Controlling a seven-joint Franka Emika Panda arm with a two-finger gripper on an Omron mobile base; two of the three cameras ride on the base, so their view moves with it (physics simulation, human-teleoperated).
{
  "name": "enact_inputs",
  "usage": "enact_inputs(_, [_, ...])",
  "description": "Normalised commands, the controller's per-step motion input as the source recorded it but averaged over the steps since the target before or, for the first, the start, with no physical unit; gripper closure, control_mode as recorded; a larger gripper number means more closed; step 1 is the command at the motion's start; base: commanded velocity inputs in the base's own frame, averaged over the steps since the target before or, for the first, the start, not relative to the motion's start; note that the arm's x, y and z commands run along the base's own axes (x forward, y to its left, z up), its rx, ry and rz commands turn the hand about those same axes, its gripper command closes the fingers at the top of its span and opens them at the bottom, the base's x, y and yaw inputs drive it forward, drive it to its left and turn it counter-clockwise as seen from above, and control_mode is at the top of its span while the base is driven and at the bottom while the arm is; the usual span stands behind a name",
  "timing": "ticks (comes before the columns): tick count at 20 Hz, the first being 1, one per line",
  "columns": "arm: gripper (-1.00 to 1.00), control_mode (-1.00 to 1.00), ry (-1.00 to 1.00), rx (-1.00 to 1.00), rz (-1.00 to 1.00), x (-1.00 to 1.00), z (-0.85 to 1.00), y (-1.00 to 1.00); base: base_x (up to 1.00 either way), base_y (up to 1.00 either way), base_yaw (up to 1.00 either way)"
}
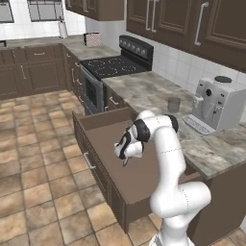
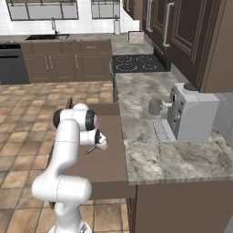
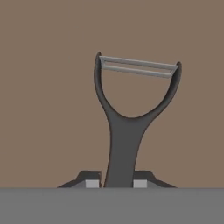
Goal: Pick the peeler from the drawer and place it on the counter.
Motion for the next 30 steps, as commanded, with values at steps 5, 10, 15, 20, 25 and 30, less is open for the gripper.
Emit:
enact_inputs(5, [1.00, -1.00, -0.02, 0.01, 0.00, -0.06, 0.67, 0.00, 0.00, 0.00, 0.00])
enact_inputs(10, [1.00, -1.00, 0.05, 0.00, 0.09, 0.00, 1.00, -0.03, 0.00, 0.00, 0.00])
enact_inputs(15, [1.00, -1.00, 0.05, 0.00, 0.12, -0.10, 1.00, -0.08, 0.00, 0.00, 0.00])
enact_inputs(20, [1.00, -1.00, 0.00, -0.08, 0.06, -0.06, 1.00, -0.02, 0.00, 0.00, 0.00])
enact_inputs(25, [1.00, -1.00, -0.02, -0.12, 0.36, -0.17, 1.00, -0.57, 0.00, 0.00, 0.00])
enact_inputs(30, [1.00, -1.00, -0.01, -0.03, 0.25, -0.60, 0.66, -1.00, 0.00, 0.00, 0.00])
